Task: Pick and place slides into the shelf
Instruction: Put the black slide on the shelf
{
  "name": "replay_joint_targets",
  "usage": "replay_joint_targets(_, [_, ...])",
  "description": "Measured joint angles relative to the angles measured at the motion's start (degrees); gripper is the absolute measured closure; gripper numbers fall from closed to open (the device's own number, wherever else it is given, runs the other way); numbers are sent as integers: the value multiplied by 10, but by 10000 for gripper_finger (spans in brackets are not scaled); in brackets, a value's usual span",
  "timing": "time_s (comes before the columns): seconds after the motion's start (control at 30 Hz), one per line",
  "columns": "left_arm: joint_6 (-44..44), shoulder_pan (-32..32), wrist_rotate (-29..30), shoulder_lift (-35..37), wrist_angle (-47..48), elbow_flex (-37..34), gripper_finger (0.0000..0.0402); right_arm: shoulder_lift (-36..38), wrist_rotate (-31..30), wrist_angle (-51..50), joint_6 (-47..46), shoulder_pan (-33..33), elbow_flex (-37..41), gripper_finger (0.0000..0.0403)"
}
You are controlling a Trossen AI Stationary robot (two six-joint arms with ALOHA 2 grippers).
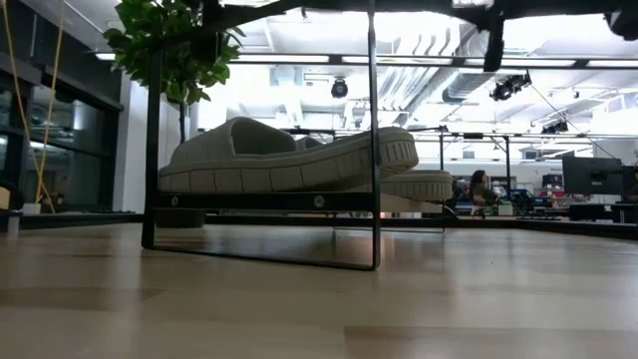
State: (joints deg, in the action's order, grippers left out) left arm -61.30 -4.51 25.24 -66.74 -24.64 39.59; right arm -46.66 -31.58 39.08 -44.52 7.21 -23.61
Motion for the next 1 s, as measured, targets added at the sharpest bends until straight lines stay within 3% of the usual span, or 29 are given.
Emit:
replay_joint_targets(0.17, [-9,0,-17,0,38,0,189,60,43,-107,-2,19,0,373])
replay_joint_targets(0.3, [-15,0,-38,0,45,0,193,97,43,-214,17,44,-22,373])
replay_joint_targets(0.67, [21,11,-66,10,58,6,204,98,50,-664,118,56,-268,373])
replay_joint_targets(0.83, [72,55,-160,7,203,92,204,80,75,-779,121,56,-345,373])
replay_joint_targets(1.0, [175,86,-171,4,363,216,204,43,82,-844,146,55,-396,373])
